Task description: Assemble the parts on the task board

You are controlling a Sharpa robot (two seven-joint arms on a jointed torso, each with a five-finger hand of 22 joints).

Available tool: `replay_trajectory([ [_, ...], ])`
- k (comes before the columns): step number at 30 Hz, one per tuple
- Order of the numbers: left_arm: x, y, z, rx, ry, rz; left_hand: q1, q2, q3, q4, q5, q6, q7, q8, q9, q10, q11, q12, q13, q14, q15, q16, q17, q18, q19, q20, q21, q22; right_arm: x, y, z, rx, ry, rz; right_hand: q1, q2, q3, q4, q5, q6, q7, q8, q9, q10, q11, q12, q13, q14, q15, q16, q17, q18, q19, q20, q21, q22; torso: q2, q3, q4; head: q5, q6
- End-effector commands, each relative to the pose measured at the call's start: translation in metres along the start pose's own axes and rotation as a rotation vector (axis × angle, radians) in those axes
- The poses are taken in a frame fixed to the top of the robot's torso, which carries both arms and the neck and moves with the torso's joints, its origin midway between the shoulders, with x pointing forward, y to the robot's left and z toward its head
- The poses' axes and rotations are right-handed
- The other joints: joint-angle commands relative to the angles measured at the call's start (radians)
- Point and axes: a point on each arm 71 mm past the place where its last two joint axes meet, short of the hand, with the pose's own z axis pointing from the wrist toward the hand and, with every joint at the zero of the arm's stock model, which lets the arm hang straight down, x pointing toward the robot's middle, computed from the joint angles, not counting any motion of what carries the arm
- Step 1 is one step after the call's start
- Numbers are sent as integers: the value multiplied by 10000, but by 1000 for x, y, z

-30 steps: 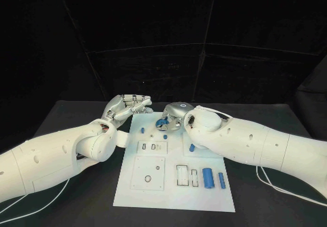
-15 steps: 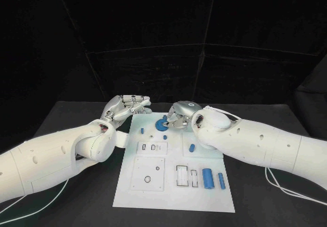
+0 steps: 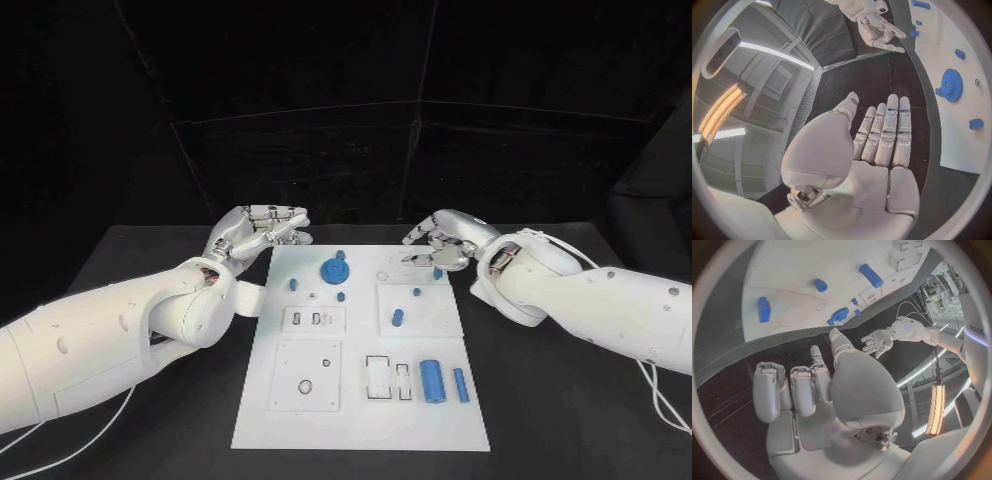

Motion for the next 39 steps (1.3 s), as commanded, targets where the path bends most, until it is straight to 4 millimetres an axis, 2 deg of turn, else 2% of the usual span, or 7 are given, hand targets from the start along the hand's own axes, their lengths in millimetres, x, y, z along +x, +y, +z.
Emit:
replay_trajectory([
  [1,3,-1,2,83,165,-91,-5,99,7,-71,2,81,-12,-58,-13,79,-10,-45,-7,15,-9,-45,15,133,43,-20,-55,-9,-6,-10,-9,-666,396,1140,417,-54,23,-366,-207,89,-11,34,6,20,-16,-90,1016,678,-18,20,885,-46,38,5,17,792,-60,71,-116,-71,20],
  [4,4,-1,2,80,199,-110,-1,106,14,-83,1,93,-21,-57,-11,92,-16,-45,-6,16,-10,-50,17,134,43,-20,-58,-12,-13,-26,-15,-509,283,1090,540,-81,5,-503,-243,83,-8,19,-3,-3,-14,-128,986,669,-16,2,848,-41,22,5,4,768,-65,118,-152,-114,14],
  [7,5,0,3,74,232,-130,-1,106,14,-83,1,93,-21,-57,-11,92,-16,-45,-6,16,-10,-50,17,134,43,-20,-58,-12,-19,-40,-20,-280,204,1006,603,-103,-14,-587,-247,67,-4,3,-10,-25,-11,-163,956,662,-15,-11,822,-37,11,7,-4,750,-51,110,-130,-234,24],
  [12,6,1,4,57,260,-147,-1,106,14,-83,1,93,-21,-57,-11,92,-16,-45,-6,16,-10,-50,17,134,43,-20,-58,-12,-22,-58,-24,73,230,910,653,-113,-34,-665,-236,22,8,-28,-21,-60,-4,-215,911,657,-11,-23,800,-28,-16,8,-24,706,-46,150,-152,-210,-21],
  [20,8,3,5,25,282,-167,6,114,24,-99,2,108,-31,-57,-9,111,-24,-44,-3,17,-13,-56,18,135,43,-21,-62,-17,-9,-70,-25,388,554,964,670,-101,-64,-728,-207,-81,33,-83,-36,-92,16,-259,876,652,2,-35,780,-17,-47,16,-46,657,-51,116,-135,-268,-108],
  [27,7,4,5,9,275,-167,6,114,24,-99,2,108,-31,-57,-9,111,-24,-44,-3,17,-13,-56,18,135,43,-21,-62,-17,4,-74,-23,596,789,880,656,-72,-79,-747,-153,-130,46,-100,-39,-94,28,-259,879,655,12,-31,797,-15,-55,22,-53,646,-55,104,-122,-267,-153],
  [39,7,5,6,-1,269,-164,6,114,24,-99,2,108,-31,-57,-9,111,-24,-44,-3,17,-13,-56,18,135,43,-21,-62,-17,11,-73,-18,685,788,781,677,71,-37,-789,-123,-134,55,-86,-28,-77,36,-234,907,663,21,-21,829,-19,-42,29,-46,667,-62,107,-120,-248,-181],
])
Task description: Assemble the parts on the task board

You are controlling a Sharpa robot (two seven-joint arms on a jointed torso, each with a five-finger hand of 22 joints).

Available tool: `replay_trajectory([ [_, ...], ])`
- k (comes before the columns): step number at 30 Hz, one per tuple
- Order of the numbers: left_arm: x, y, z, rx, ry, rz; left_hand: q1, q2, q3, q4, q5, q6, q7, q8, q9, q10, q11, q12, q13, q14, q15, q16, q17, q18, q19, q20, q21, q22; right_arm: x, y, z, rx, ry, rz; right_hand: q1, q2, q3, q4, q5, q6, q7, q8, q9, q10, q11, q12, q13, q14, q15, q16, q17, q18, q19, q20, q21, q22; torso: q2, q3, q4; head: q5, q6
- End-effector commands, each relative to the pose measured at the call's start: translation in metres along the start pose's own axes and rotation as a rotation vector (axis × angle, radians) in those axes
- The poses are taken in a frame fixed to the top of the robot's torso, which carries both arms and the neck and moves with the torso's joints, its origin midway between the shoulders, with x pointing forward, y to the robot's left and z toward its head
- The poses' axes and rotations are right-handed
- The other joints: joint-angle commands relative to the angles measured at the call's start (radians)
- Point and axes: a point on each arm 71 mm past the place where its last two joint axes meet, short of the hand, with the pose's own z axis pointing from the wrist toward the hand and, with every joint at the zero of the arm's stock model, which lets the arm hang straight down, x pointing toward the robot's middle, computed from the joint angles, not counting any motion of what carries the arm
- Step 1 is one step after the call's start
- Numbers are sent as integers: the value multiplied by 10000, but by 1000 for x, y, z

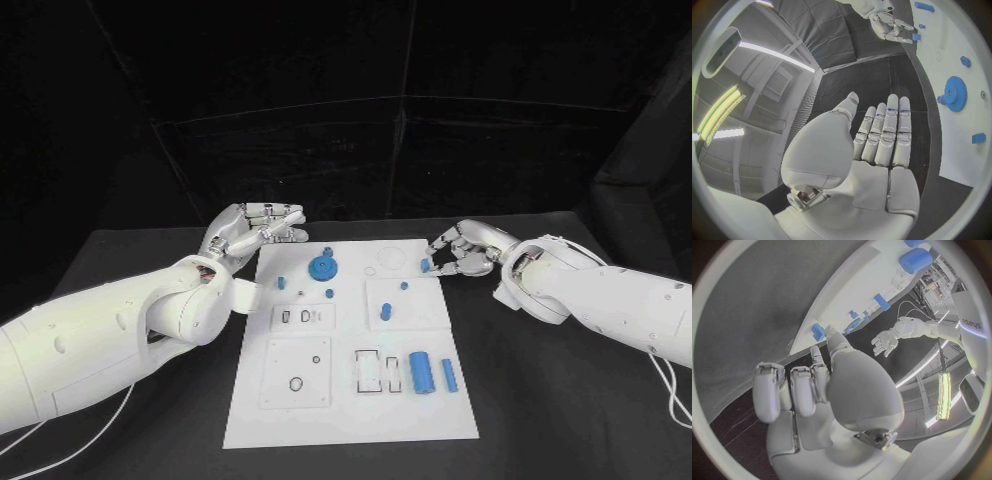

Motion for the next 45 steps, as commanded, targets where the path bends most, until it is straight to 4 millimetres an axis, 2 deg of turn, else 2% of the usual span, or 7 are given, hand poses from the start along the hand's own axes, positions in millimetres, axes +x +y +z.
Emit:
replay_trajectory([
  [1,1,-1,1,61,125,-71,6,114,-5,-71,2,72,5,-57,-9,75,13,-45,-6,17,-13,-56,15,135,43,-21,-62,-10,1,2,2,-28,19,-86,-10,113,0,-59,24,-53,-22,-43,2,-41,1,-22,906,664,21,-19,834,-21,-41,31,-45,668,0,5,4,14,2],
  [15,2,-1,1,45,131,-74,12,118,3,-88,1,79,3,-62,-9,83,10,-49,-6,17,-15,-63,17,135,43,-22,-66,-15,6,4,9,10,160,-74,9,469,205,-205,-274,263,-65,108,43,26,-37,65,991,683,-5,5,905,-32,-5,16,-24,721,-7,7,3,16,-36],
  [39,1,-1,1,36,133,-75,12,119,4,-91,2,79,4,-63,-9,84,10,-51,-7,17,-15,-65,17,135,43,-22,-67,-16,9,3,10,130,414,-213,16,537,301,-288,-344,414,-100,159,47,48,-67,92,1019,688,-28,10,922,-35,6,-3,-16,739,-8,7,1,2,-68],
  [45,1,-1,1,31,128,-72,12,121,7,-97,2,80,6,-67,-10,85,10,-54,-7,16,-15,-68,18,135,42,-22,-69,-18,14,2,11,242,490,-200,-49,721,518,-374,-378,772,-203,270,58,94,-154,149,1078,697,-97,22,960,-47,46,-63,8,801,-9,15,-2,-1,-95],
])
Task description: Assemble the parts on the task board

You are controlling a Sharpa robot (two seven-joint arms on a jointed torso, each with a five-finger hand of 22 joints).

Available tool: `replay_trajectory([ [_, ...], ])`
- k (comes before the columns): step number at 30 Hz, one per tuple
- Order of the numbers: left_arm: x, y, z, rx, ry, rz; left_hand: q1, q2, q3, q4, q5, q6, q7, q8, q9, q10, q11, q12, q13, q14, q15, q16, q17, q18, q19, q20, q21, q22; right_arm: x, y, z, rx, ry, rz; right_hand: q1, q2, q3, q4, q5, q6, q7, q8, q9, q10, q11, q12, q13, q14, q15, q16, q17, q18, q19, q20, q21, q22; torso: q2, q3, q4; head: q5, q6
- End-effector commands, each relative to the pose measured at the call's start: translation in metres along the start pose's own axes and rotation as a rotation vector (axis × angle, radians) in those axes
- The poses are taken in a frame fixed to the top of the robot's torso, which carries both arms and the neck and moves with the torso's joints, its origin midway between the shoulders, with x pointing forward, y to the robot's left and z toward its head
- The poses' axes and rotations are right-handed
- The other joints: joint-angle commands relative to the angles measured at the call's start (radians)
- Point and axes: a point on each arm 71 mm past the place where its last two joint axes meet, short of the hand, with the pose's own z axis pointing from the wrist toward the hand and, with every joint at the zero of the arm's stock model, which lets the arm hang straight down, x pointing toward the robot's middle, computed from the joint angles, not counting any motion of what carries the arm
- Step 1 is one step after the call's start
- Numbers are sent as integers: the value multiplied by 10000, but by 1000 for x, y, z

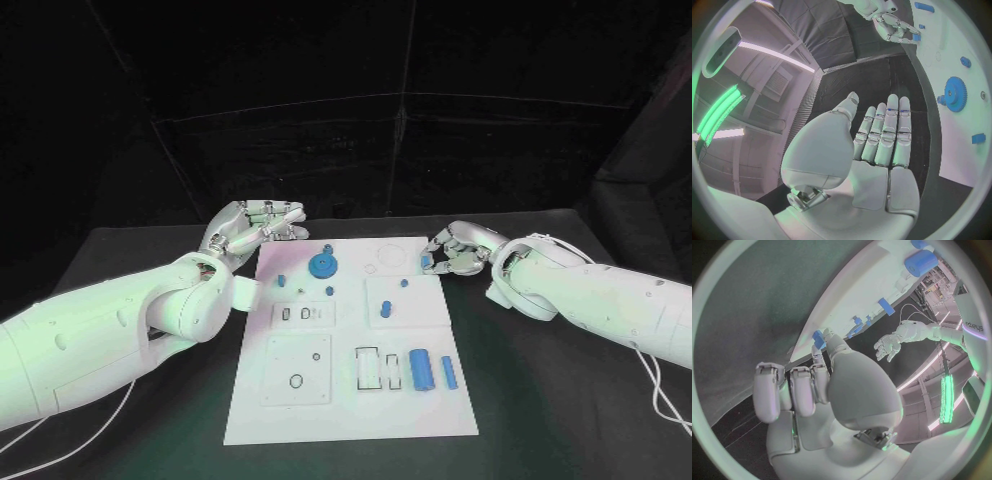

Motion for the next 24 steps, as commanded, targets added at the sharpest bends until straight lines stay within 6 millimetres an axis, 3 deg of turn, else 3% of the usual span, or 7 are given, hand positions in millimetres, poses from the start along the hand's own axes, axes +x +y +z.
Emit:
replay_trajectory([
  [1,1,-1,0,57,106,-59,12,121,7,-42,2,80,6,-67,-10,86,10,-55,-8,16,-15,-68,13,135,43,-22,-69,-12,2,0,0,68,109,-44,4,153,132,-22,-62,209,-54,97,17,26,-97,45,1045,698,-109,24,958,-50,50,-73,12,808,-2,1,-1,-3,-17],
  [8,1,-1,0,51,104,-58,12,121,7,-42,2,80,6,-67,-10,86,10,-55,-8,16,-15,-68,13,135,43,-22,-69,-12,3,0,2,135,53,-49,41,416,524,-155,-446,655,-221,218,35,70,-243,95,1101,708,-231,35,999,-62,88,-182,35,868,0,3,8,-18,-36],
  [12,0,-1,0,47,98,-55,12,121,7,-42,2,80,6,-67,-10,86,10,-55,-8,16,-15,-68,13,135,43,-22,-69,-12,4,2,2,121,-26,-70,26,458,634,-198,-512,746,-256,230,32,86,-274,111,1120,713,-261,41,1017,-65,94,-214,38,877,3,7,4,-11,-39],
  [24,-1,-1,-1,33,77,-42,12,121,7,-42,2,80,6,-67,-10,86,10,-55,-8,16,-15,-68,13,135,43,-22,-69,-12,-1,6,-1,75,-955,-190,-109,473,1031,-353,-85,828,-282,147,-10,108,-309,124,1148,724,-307,53,1057,-73,115,-284,50,910,-7,4,-2,19,-25],
])
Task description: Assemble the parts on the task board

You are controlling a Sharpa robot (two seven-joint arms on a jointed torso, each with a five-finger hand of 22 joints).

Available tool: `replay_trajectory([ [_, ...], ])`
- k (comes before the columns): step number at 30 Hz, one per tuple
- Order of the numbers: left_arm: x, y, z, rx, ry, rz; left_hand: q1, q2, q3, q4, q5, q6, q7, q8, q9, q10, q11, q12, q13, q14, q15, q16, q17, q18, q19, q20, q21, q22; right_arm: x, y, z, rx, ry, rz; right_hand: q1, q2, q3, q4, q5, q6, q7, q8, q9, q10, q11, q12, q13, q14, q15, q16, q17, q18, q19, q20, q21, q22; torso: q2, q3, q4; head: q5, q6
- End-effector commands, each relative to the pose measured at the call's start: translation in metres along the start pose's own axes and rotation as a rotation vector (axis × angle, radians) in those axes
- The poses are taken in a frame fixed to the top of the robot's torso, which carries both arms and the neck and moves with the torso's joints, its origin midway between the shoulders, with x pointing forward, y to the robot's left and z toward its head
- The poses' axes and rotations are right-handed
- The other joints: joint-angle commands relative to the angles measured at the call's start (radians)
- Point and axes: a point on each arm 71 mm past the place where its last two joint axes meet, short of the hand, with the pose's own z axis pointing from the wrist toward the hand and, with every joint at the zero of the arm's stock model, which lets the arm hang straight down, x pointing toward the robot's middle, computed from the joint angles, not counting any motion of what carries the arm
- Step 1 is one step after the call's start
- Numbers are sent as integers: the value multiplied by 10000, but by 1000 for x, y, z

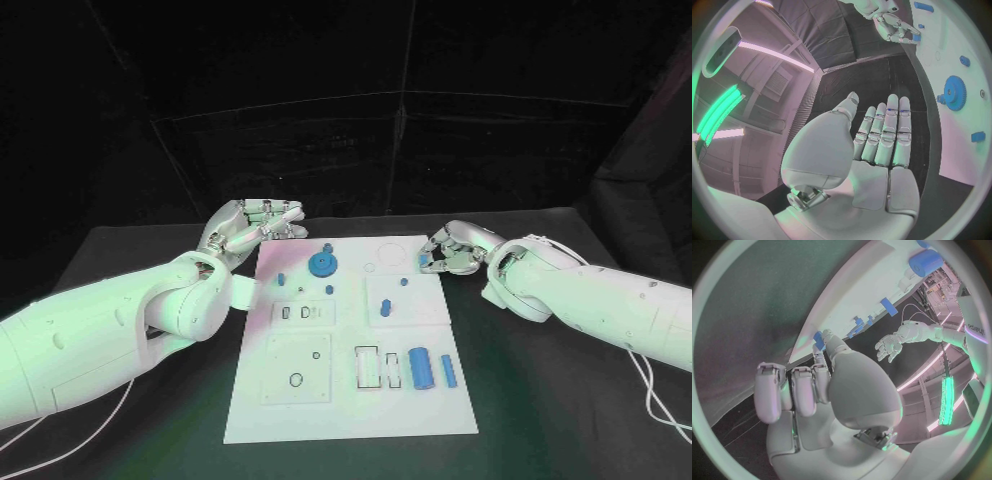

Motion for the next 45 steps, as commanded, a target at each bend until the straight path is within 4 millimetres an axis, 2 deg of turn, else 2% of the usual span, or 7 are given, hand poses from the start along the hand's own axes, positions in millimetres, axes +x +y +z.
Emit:
replay_trajectory([
  [1,0,-1,0,50,88,-49,12,121,7,-43,2,80,6,-67,-9,86,10,-55,-9,16,-15,-68,14,136,42,-22,-69,-15,-5,4,-3,-10,-738,-127,-66,75,133,-37,151,194,-80,-29,-10,128,-74,61,1194,705,-71,53,1062,-77,47,-71,54,919,-8,-1,-6,24,23],
  [7,-1,-2,-1,46,65,-35,12,121,7,-43,2,80,6,-67,-9,86,10,-55,-9,16,-15,-68,14,136,42,-22,-69,-15,-4,21,-9,-199,-918,81,-84,67,189,-62,196,200,-81,-41,-12,128,-76,58,1194,707,-74,56,1070,-81,57,-73,60,935,-18,-27,12,35,55],
  [13,-2,-2,-1,35,46,-22,12,121,7,-43,2,80,6,-67,-9,86,10,-55,-9,16,-15,-68,14,136,42,-22,-69,-15,5,54,-11,-670,-756,336,-96,33,267,-117,221,193,-76,-66,-19,119,-75,40,1180,707,-75,56,1071,-80,56,-77,59,931,-23,-25,26,104,50],
  [18,-2,-2,-1,34,43,-18,12,121,7,-43,2,80,6,-67,-9,86,10,-55,-9,16,-15,-68,14,136,42,-22,-69,-15,17,82,-7,-985,-530,407,-117,27,318,-140,223,192,-71,-81,-21,115,-72,31,1173,707,-74,55,1070,-82,62,-77,62,941,-36,-48,52,179,24],
  [28,-3,-2,1,37,18,1,6,136,20,-65,2,86,16,-81,-11,91,16,-71,-11,16,-13,-83,18,135,41,-21,-78,-25,44,128,14,-1524,107,303,-139,34,375,-157,231,202,-70,-88,-21,121,-71,38,1182,708,-73,57,1076,-82,64,-78,63,942,-97,-118,122,413,-143],
  [37,-3,-1,3,38,10,8,6,136,20,-65,2,86,16,-81,-11,91,16,-71,-11,16,-13,-83,18,135,41,-21,-78,-25,69,164,27,-1912,741,-216,-179,39,430,-166,238,202,-65,-103,-23,113,-67,22,1168,700,-71,39,1034,-79,56,-77,56,925,-89,-108,100,626,-253],
  [45,-2,-1,3,40,22,2,6,136,20,-65,2,86,16,-81,-11,91,16,-71,-11,16,-13,-83,18,135,41,-21,-78,-25,90,176,29,-1866,1052,-458,-249,25,483,-170,243,205,-62,-118,-24,110,-62,15,1165,696,-68,32,1018,-77,52,-75,52,917,-94,-87,82,742,-331],
])
